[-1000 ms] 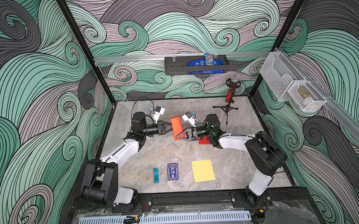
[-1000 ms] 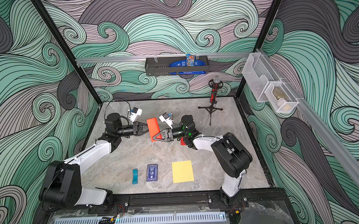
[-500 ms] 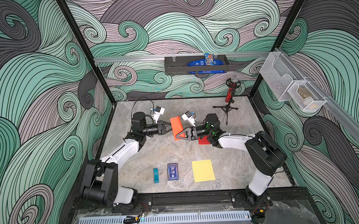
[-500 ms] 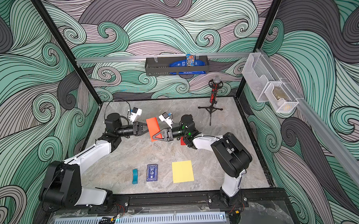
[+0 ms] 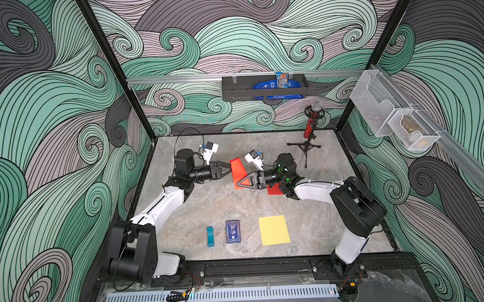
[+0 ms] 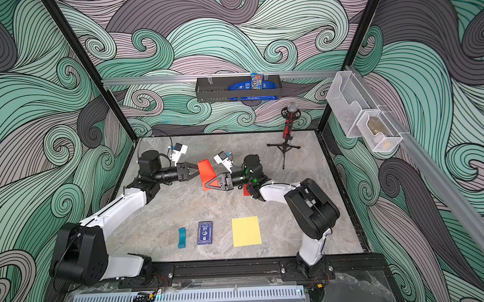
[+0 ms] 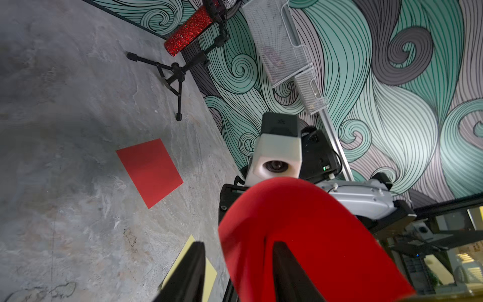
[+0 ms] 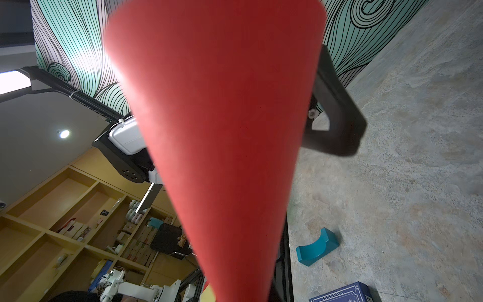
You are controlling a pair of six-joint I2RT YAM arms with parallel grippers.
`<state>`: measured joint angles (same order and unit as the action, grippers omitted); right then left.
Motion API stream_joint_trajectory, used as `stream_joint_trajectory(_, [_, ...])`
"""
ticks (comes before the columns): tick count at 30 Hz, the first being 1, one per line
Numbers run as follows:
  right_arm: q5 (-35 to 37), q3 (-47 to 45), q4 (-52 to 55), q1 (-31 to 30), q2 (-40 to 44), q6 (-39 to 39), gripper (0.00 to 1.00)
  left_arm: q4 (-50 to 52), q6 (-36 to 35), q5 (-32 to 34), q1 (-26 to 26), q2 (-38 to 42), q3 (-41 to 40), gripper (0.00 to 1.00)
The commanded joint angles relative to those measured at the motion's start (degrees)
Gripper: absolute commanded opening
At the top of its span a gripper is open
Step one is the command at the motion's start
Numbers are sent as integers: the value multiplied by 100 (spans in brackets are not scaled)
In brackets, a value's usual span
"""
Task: Fold the square paper along the opposite sides
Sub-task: Fold the paper.
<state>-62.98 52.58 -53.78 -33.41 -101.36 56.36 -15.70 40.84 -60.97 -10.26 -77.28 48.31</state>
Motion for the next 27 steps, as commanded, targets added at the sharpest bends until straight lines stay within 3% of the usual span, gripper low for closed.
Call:
stream_joint_trajectory(1, [-69,129,-24,24,114,-19,1,232,-237,261,196,499,112,60])
stream_joint_trajectory(5, [-86,130,-41,36,211,8,0,-410,32,74,218,918,-336,81])
stream_joint_trajectory(9, [-92,144,-159,36,248,111,1,-1397,502,-196,109,1153,-787,95])
stream_joint_trajectory(18, [-109,153,-669,27,211,507,2,-1762,521,-152,-359,1007,-1018,98])
stream_joint_trajectory(20, [-111,144,-694,19,204,523,2,-1888,577,-152,-412,948,-1012,93])
stream_joint_trajectory(24, [-125,129,-721,1,189,545,2,-2016,638,-126,-493,791,-961,65])
stream_joint_trajectory(27, [-137,115,-717,-4,185,553,2,-1954,598,-109,-521,642,-895,51])
